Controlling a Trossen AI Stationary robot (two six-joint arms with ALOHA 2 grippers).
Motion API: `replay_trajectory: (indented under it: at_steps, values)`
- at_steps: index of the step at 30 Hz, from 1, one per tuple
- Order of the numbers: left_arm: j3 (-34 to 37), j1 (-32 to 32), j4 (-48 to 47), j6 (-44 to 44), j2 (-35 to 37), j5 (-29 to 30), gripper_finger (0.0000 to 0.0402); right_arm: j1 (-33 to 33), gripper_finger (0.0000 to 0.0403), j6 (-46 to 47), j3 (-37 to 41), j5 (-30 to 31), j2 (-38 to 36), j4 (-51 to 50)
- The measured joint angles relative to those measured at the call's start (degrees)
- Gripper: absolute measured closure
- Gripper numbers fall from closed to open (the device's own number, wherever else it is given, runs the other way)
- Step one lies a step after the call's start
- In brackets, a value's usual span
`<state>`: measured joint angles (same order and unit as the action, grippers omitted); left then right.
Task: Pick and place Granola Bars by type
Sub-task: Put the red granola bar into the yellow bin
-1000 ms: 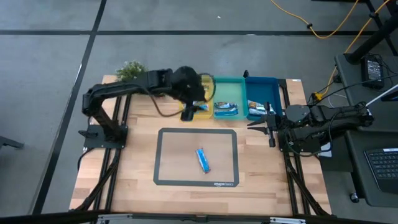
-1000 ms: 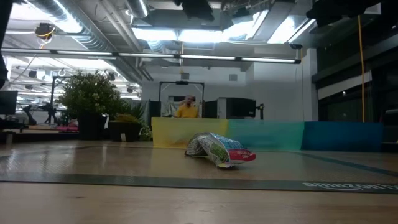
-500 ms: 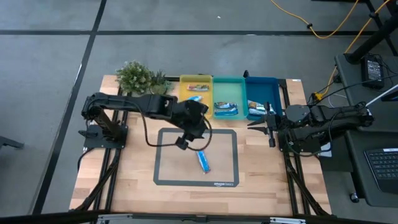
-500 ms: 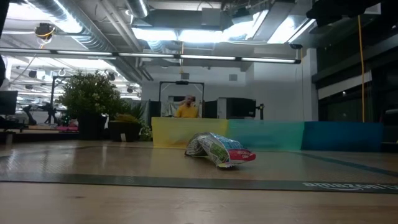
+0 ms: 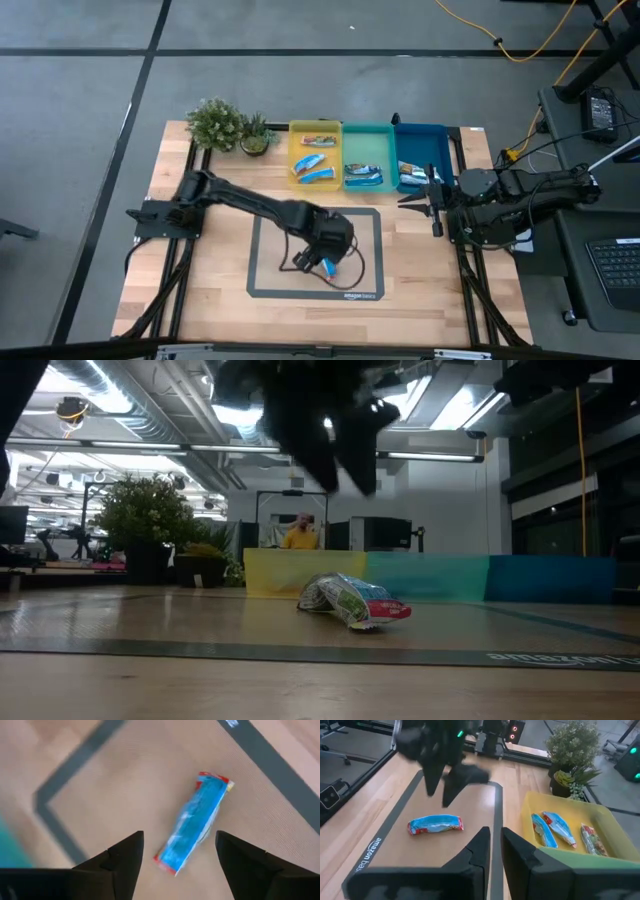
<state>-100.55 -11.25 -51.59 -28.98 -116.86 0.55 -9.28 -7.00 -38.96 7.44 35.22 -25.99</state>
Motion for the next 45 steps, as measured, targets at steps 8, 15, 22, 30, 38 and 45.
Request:
replay_trajectory:
  at_steps: [8, 15, 22, 30, 38, 45]
  values:
    - [0.0, -1.5, 1.2, -2.1, -7.1, -0.2, 0.0157, 0.0, 0.0354, 2.3, 0.0, 0.0, 0.0, -3.8]
    - [0.0, -0.7, 3.6, 0.5, -9.4, -1.8, 0.0164, 0.0, 0.0354, 2.3, 0.0, 0.0, 0.0, -5.4]
    - [0.0, 0.2, 2.7, 1.4, -11.0, -5.0, 0.0210, 0.0, 0.0354, 2.3, 0.0, 0.0, 0.0, -5.7]
    - [0.0, 0.1, 0.3, 4.1, -10.2, -4.7, 0.0283, 0.0, 0.0354, 2.4, 0.0, 0.0, 0.0, -6.0]
    - [-7.6, 1.0, -11.5, 5.4, -5.3, 2.6, 0.0366, 0.0, 0.0354, 2.3, 0.0, 0.0, 0.0, -6.5]
    - [-18.9, 5.0, -16.4, 11.8, 1.6, 7.7, 0.0391, 0.0, 0.0354, 2.3, 0.0, 0.0, 0.0, -6.5]
